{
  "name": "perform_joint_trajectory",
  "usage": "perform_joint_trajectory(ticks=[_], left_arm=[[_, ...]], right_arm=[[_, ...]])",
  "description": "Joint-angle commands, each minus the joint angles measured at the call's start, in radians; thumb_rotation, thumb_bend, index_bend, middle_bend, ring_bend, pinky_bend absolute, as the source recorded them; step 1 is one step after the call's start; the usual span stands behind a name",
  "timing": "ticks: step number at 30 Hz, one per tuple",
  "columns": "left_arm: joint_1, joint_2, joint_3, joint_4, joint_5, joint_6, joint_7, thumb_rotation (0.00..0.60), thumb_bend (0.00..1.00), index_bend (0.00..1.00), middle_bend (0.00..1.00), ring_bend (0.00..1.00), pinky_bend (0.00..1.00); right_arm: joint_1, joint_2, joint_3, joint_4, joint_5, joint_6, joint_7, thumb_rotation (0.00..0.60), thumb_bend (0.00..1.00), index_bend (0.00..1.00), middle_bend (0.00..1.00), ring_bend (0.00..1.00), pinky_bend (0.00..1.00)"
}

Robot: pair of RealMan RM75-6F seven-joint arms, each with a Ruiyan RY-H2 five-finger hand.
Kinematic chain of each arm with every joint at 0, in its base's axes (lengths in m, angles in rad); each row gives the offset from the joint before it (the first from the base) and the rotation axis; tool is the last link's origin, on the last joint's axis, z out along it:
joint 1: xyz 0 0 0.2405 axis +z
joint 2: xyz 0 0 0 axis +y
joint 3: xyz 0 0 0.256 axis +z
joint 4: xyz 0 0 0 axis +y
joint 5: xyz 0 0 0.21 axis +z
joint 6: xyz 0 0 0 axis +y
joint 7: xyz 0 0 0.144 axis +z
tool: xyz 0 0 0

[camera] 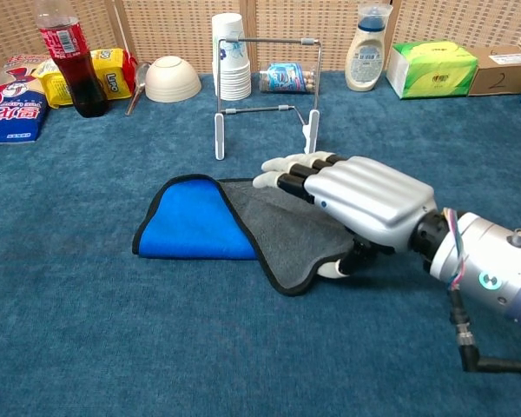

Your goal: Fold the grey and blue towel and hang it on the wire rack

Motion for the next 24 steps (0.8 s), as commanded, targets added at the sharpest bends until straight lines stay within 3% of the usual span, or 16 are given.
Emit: perform_joint_trajectory(ticks=[1, 14, 24], left_arm=[[0.0, -0.003, -0.001, 0.002, 0.0, -0.003, -0.003, 0.6, 0.23, 0.28, 0.19, 0.0, 0.0], [0.001, -0.007, -0.004, -0.004, 0.0, -0.012, 0.004, 0.6, 0.23, 0.28, 0.18, 0.0, 0.0], [0.006, -0.003, -0.006, -0.015, -0.001, -0.011, 0.016, 0.6, 0.23, 0.28, 0.18, 0.0, 0.0]], right_arm=[[-0.002, 0.015, 0.013, -0.013, 0.018, 0.005, 0.003, 0.6, 0.21, 0.06, 0.05, 0.0, 0.0], [-0.005, 0.067, 0.038, -0.057, 0.085, 0.002, 0.065, 0.6, 0.21, 0.06, 0.05, 0.0, 0.0], [0.022, 0.045, 0.073, -0.015, 0.142, -0.024, 0.079, 0.6, 0.21, 0.06, 0.05, 0.0, 0.0]])
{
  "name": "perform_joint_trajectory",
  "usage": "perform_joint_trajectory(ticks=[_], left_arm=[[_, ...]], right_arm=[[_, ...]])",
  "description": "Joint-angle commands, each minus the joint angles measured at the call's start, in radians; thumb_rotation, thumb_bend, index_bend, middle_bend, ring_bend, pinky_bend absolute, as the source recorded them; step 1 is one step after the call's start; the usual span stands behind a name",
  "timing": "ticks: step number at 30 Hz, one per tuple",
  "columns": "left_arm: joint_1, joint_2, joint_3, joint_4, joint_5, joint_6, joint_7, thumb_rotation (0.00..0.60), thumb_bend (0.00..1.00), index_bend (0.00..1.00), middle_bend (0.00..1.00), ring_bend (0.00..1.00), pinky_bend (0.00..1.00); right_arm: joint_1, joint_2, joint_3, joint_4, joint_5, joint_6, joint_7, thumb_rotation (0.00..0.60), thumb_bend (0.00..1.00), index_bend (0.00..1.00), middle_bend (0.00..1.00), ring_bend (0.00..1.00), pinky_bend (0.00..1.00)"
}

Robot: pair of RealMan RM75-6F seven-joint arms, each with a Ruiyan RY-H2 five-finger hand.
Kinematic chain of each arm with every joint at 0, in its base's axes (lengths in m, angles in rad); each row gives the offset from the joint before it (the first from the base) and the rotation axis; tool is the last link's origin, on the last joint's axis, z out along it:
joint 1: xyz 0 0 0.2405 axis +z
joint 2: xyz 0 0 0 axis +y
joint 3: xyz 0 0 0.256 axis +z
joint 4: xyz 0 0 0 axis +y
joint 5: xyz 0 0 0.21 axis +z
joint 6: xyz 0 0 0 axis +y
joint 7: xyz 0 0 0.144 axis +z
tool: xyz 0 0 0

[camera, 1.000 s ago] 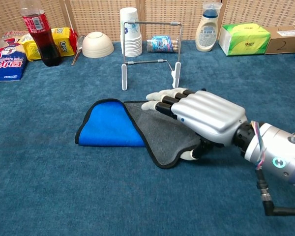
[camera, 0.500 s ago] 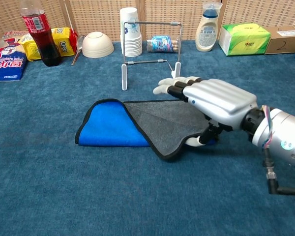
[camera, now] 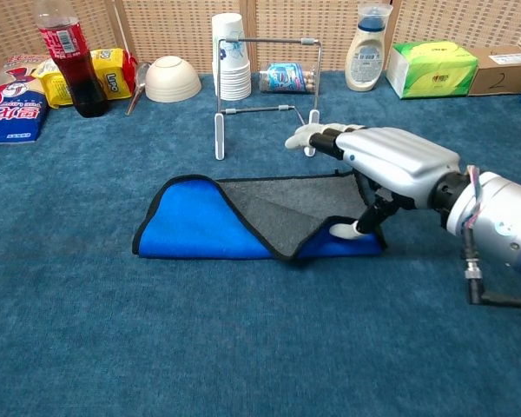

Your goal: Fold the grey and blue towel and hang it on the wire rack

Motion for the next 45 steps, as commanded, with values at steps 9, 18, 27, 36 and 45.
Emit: perform_joint_trajectory(ticks=[9, 18, 27, 36, 45], left_arm=[[-0.001, 0.0, -0.002, -0.01, 0.005, -0.005, 0.014, 0.6, 0.23, 0.28, 0.18, 0.0, 0.0], [0.001, -0.001, -0.002, -0.014, 0.008, -0.004, 0.023, 0.6, 0.23, 0.28, 0.18, 0.0, 0.0], [0.008, 0.002, -0.001, -0.013, 0.013, 0.004, 0.022, 0.6, 0.23, 0.28, 0.18, 0.0, 0.0], [0.009, 0.0, -0.004, -0.012, 0.013, 0.005, 0.022, 0.6, 0.23, 0.28, 0.18, 0.0, 0.0], [0.002, -0.003, -0.007, -0.015, 0.018, -0.004, 0.033, 0.6, 0.23, 0.28, 0.18, 0.0, 0.0]], right_arm=[[0.0, 0.003, 0.007, 0.013, 0.038, 0.006, -0.018, 0.6, 0.24, 0.08, 0.06, 0.0, 0.0], [-0.016, 0.023, 0.005, -0.002, 0.065, 0.035, -0.073, 0.6, 0.27, 0.17, 0.08, 0.0, 0.0], [-0.01, 0.058, 0.016, -0.041, 0.17, -0.013, -0.174, 0.6, 0.27, 0.2, 0.09, 0.0, 0.0], [-0.018, 0.055, 0.025, -0.041, 0.214, 0.019, -0.218, 0.6, 0.27, 0.19, 0.09, 0.0, 0.0], [-0.04, 0.106, 0.035, -0.111, 0.21, 0.074, -0.204, 0.6, 0.27, 0.19, 0.09, 0.0, 0.0]])
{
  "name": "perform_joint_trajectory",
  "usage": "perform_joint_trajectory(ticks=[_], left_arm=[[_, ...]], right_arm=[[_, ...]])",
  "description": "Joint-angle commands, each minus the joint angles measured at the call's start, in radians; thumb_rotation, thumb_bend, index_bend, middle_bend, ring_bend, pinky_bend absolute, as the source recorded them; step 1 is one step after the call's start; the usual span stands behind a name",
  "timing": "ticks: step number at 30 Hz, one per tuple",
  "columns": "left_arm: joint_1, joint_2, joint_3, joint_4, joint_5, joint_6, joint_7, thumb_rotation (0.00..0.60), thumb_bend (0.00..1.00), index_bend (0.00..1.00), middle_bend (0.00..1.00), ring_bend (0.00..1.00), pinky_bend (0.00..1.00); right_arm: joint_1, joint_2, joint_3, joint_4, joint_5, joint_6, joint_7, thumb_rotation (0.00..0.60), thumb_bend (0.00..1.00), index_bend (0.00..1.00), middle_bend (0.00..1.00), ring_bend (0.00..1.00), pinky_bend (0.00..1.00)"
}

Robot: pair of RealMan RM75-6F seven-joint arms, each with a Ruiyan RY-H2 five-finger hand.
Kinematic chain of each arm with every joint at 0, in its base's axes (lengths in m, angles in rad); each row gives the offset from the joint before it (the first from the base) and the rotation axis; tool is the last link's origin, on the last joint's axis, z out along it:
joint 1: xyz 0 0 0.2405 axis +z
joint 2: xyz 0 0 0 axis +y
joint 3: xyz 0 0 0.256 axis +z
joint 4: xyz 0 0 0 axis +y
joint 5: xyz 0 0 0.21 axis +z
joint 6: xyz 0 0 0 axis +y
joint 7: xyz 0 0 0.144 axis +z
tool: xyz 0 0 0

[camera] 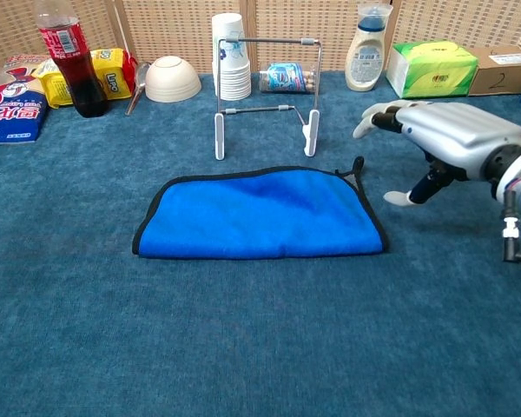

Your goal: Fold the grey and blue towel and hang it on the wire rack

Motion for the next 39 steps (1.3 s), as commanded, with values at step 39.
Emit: perform_joint_trajectory(ticks=[39], left_arm=[[0.0, 0.011, -0.006, -0.015, -0.018, -0.016, 0.044, 0.6, 0.23, 0.28, 0.17, 0.0, 0.0]], right_arm=[[0.093, 0.126, -0.036, -0.226, 0.128, -0.217, 0.072, 0.6, 0.24, 0.25, 0.11, 0.0, 0.0]])
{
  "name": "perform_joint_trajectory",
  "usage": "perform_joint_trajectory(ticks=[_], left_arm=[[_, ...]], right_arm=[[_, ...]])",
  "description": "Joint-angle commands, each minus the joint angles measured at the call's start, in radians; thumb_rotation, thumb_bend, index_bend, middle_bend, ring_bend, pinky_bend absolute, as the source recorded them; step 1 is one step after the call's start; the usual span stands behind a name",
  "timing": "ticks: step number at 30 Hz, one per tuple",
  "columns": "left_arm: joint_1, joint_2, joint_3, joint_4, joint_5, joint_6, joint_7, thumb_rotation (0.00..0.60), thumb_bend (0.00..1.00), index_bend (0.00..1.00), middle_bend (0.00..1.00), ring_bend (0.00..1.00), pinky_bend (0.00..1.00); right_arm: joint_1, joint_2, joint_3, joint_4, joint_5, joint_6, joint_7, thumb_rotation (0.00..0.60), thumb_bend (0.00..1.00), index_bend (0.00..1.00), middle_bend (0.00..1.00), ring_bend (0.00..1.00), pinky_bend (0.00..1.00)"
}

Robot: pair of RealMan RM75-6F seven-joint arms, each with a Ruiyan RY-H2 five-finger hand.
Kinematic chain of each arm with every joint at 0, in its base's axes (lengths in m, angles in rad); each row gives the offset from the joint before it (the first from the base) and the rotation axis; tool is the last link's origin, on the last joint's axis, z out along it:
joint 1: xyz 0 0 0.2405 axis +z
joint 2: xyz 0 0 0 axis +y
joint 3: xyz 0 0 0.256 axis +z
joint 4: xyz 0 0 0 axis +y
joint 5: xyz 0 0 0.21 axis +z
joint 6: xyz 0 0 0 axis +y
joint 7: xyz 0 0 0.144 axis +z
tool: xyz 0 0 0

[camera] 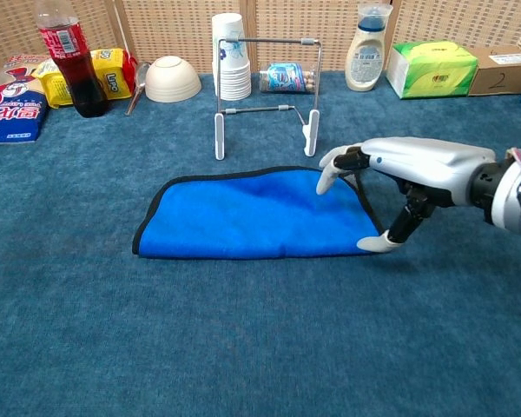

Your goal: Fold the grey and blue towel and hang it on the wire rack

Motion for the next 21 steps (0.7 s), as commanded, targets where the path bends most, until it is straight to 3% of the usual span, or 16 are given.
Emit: perform_joint_trajectory(ticks=[1, 14, 21], left_arm=[[0.0, 0.0, 0.0, 0.001, -0.001, 0.0, -0.001, 0.6, 0.23, 0.28, 0.17, 0.0, 0.0], [0.005, 0.001, 0.002, 0.008, 0.0, 0.005, -0.01, 0.6, 0.23, 0.27, 0.16, 0.0, 0.0], [0.009, 0.003, 0.004, 0.012, 0.001, 0.01, -0.016, 0.6, 0.23, 0.27, 0.16, 0.0, 0.0]], right_arm=[[0.025, -0.005, 0.01, 0.007, 0.037, -0.026, -0.016, 0.6, 0.24, 0.24, 0.11, 0.0, 0.0], [0.128, 0.0, 0.022, 0.042, 0.23, -0.117, -0.081, 0.599, 0.23, 0.23, 0.11, 0.0, 0.0], [0.162, -0.011, 0.009, 0.067, 0.303, -0.111, -0.106, 0.6, 0.24, 0.22, 0.11, 0.0, 0.0]])
